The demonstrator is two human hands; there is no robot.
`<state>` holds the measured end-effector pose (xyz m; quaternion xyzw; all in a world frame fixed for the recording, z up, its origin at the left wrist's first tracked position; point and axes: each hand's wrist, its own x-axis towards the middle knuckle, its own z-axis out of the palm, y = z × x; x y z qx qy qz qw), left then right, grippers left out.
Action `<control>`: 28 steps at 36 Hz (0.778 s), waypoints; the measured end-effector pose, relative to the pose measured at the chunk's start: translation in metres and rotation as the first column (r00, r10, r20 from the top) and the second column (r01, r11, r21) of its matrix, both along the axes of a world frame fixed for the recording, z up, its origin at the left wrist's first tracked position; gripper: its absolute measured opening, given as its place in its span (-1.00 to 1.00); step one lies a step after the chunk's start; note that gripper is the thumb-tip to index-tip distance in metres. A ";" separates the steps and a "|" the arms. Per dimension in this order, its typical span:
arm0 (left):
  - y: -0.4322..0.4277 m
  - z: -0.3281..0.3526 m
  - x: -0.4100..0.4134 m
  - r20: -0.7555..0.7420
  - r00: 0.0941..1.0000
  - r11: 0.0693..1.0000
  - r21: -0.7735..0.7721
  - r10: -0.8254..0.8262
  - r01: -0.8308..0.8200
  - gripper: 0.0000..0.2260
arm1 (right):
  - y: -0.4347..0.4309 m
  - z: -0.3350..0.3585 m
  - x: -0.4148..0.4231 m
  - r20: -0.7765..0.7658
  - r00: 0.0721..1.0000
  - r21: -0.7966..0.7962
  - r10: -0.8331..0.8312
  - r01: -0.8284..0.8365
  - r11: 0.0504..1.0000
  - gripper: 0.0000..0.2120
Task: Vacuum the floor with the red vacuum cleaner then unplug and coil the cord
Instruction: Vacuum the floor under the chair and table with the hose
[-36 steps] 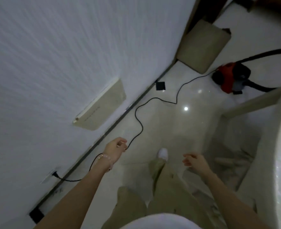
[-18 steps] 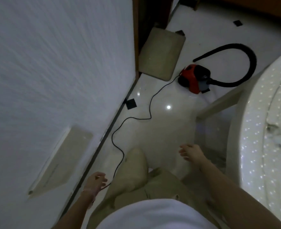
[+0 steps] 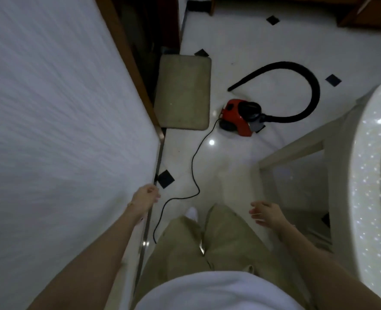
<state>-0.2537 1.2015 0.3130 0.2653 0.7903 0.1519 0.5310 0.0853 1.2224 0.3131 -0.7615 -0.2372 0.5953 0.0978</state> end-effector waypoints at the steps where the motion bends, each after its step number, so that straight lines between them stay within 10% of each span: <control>1: 0.027 0.004 0.000 0.010 1.000 0.999 0.034 -0.013 0.013 -0.79 | 0.003 -0.001 0.003 0.005 1.000 -0.018 -0.014 0.014 1.000 -0.89; 15: 0.239 -0.006 0.024 0.036 0.999 0.998 -0.055 0.027 -0.025 -0.86 | 0.168 -0.024 0.026 0.038 0.991 -0.116 -0.129 0.133 0.984 -0.87; 28: 0.433 -0.028 -0.018 -0.018 1.000 0.986 -0.164 0.016 -0.019 -0.86 | 0.490 0.017 -0.002 -0.091 0.959 0.210 -0.267 0.281 0.936 -0.89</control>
